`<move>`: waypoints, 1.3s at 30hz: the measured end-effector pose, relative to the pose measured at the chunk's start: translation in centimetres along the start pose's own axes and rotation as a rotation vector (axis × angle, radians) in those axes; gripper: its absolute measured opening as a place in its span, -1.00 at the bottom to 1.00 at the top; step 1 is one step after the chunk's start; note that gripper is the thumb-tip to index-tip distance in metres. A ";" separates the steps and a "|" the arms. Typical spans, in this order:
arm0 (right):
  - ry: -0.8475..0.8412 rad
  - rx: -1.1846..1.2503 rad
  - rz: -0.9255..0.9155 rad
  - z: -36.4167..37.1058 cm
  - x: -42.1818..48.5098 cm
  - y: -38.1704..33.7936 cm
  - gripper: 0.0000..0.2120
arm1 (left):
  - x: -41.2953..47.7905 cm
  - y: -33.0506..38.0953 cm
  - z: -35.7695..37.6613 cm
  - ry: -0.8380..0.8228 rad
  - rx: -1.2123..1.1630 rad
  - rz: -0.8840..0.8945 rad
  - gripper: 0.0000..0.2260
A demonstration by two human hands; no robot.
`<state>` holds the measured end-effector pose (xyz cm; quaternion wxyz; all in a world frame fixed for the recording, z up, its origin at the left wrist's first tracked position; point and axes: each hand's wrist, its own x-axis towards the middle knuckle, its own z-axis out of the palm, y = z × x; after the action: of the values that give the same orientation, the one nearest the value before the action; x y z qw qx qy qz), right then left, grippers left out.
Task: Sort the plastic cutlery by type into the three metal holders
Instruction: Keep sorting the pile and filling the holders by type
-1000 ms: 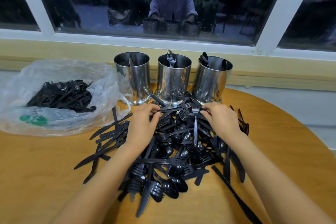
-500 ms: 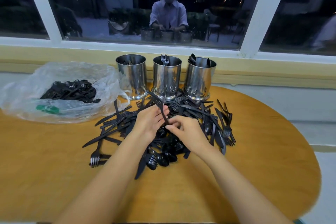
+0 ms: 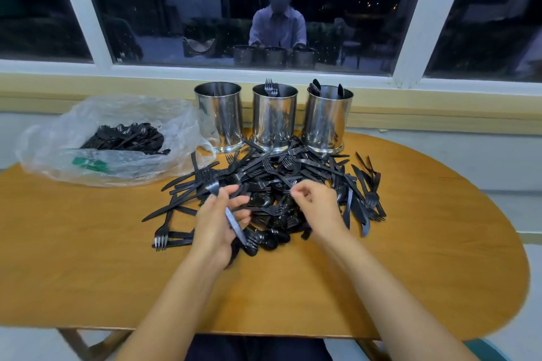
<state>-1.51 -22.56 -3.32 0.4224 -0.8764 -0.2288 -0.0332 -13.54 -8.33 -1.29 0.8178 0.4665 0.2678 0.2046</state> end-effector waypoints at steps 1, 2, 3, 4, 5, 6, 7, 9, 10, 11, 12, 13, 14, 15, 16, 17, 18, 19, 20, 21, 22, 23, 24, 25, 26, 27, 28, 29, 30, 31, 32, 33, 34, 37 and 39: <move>0.011 -0.080 0.006 0.1 1.1 0.5 -0.88 | 0.1 0.1 -0.5 0.006 0.002 -0.010 -0.76; -0.005 -0.168 0.011 0.3 2.2 0.9 -0.85 | 0.2 0.1 -0.9 0.005 0.001 -0.024 -0.76; -0.036 -0.264 0.019 0.7 3.0 1.2 -0.82 | 0.2 0.1 -1.3 -0.003 0.000 -0.038 -0.75; -0.068 -0.353 0.031 1.0 3.6 1.3 -0.79 | 0.2 0.1 -1.6 -0.012 0.001 -0.051 -0.75; -0.096 -0.413 0.049 1.3 4.1 1.3 -0.79 | 0.2 0.0 -1.9 -0.020 0.004 -0.062 -0.75; -0.115 -0.446 0.069 1.6 4.4 1.3 -0.81 | 0.2 -0.1 -2.1 -0.028 0.005 -0.069 -0.75; -0.129 -0.460 0.088 1.7 4.6 1.1 -0.84 | 0.2 -0.2 -2.4 -0.035 0.005 -0.076 -0.75; -0.135 -0.442 0.122 1.5 5.0 0.9 -0.88 | 0.3 -0.2 -2.6 -0.046 -0.012 -0.095 -0.79; -0.117 -0.413 0.135 1.2 5.1 0.7 -0.89 | 0.3 -0.1 -2.7 -0.054 -0.037 -0.108 -0.81; -0.077 -0.370 0.138 0.8 5.1 0.5 -0.90 | 0.3 0.0 -2.7 -0.062 -0.063 -0.118 -0.82; -0.030 -0.310 0.125 0.4 4.9 0.2 -0.91 | 0.2 0.0 -2.6 -0.069 -0.081 -0.123 -0.82; 0.009 -0.225 0.096 -0.1 4.3 -0.4 -0.92 | 0.1 0.0 -2.5 -0.074 -0.087 -0.117 -0.82; 0.028 -0.119 0.066 -0.4 3.4 -1.2 -0.93 | 0.0 0.0 -2.4 -0.076 -0.086 -0.103 -0.81; 0.007 -0.007 0.042 -0.6 2.1 -2.2 -0.93 | -0.1 -0.2 -2.2 -0.077 -0.080 -0.081 -0.79; -0.056 0.099 0.022 -0.6 0.7 -3.2 -0.93 | -0.3 -0.3 -1.9 -0.081 -0.072 -0.057 -0.77; -0.149 0.190 0.007 -0.2 -0.9 -4.2 -0.93 | -0.4 -0.5 -1.6 -0.088 -0.061 -0.037 -0.74; -0.241 0.261 -0.004 0.5 -2.5 -4.9 -0.93 | -0.6 -0.7 -1.2 -0.095 -0.046 -0.024 -0.72; -0.309 0.313 -0.009 1.2 -3.7 -5.4 -0.91 | -0.7 -0.9 -0.8 -0.096 -0.021 -0.014 -0.72; -0.350 0.341 -0.013 1.9 -4.7 -5.7 -0.90 | -0.9 -1.0 -0.6 -0.084 0.012 -0.004 -0.74; -0.363 0.348 -0.022 2.5 -5.3 -5.6 -0.89 | -1.0 -1.1 -0.5 -0.058 0.042 0.007 -0.76; -0.349 0.344 -0.032 2.9 -5.5 -5.3 -0.90 | -1.1 -1.1 -0.7 -0.024 0.055 0.018 -0.77; -0.301 0.327 -0.041 2.9 -5.4 -4.8 -0.93 | -1.0 -1.0 -1.2 0.012 0.053 0.028 -0.76; -0.212 0.282 -0.050 2.8 -5.2 -4.2 -0.95 | -1.0 -0.8 -1.8 0.042 0.047 0.036 -0.75; -0.095 0.205 -0.056 2.6 -4.7 -3.3 -0.95 | -0.9 -0.5 -2.7 0.061 0.036 0.036 -0.73; 0.012 0.112 -0.060 2.3 -4.1 -2.5 -0.93 | -0.8 -0.2 -3.5 0.063 0.018 0.025 -0.73; 0.071 0.030 -0.055 1.9 -3.5 -1.7 -0.89 | -0.8 0.1 -4.2 0.049 -0.005 0.004 -0.72; 0.066 -0.020 -0.030 1.7 -2.9 -1.0 -0.83 | -0.9 0.4 -4.8 0.027 -0.027 -0.019 -0.72; 0.011 -0.041 0.008 1.7 -2.4 -0.7 -0.77 | -0.9 0.6 -5.1 0.005 -0.043 -0.041 -0.72; -0.062 -0.064 0.042 1.7 -2.0 -0.5 -0.73 | -1.1 0.7 -5.3 -0.013 -0.043 -0.059 -0.72; -0.124 -0.099 0.063 1.9 -1.7 -0.5 -0.72 | -1.2 0.7 -5.4 -0.026 -0.031 -0.071 -0.72; -0.157 -0.131 0.069 2.1 -1.5 -0.5 -0.74 | -1.3 0.7 -5.5 -0.037 -0.017 -0.080 -0.73; -0.159 -0.138 0.070 2.2 -1.2 -0.5 -0.76 | -1.4 0.7 -5.6 -0.049 -0.015 -0.090 -0.73; -0.142 -0.119 0.069 2.3 -1.0 -0.6 -0.78 | -1.4 0.7 -5.7 -0.060 -0.032 -0.104 -0.74; -0.044 -0.048 0.062 1.8 0.0 -0.9 -0.83 | -1.3 0.8 -6.2 -0.073 -0.132 -0.124 -0.76; 0.078 0.018 0.022 0.9 0.6 -1.1 -0.88 | -1.1 0.8 -6.8 -0.067 -0.127 -0.084 -0.74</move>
<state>-1.62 -21.09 -2.90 0.4391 -0.8731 -0.2030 -0.0608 -18.73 -4.17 -3.19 0.8620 0.4087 0.2464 0.1708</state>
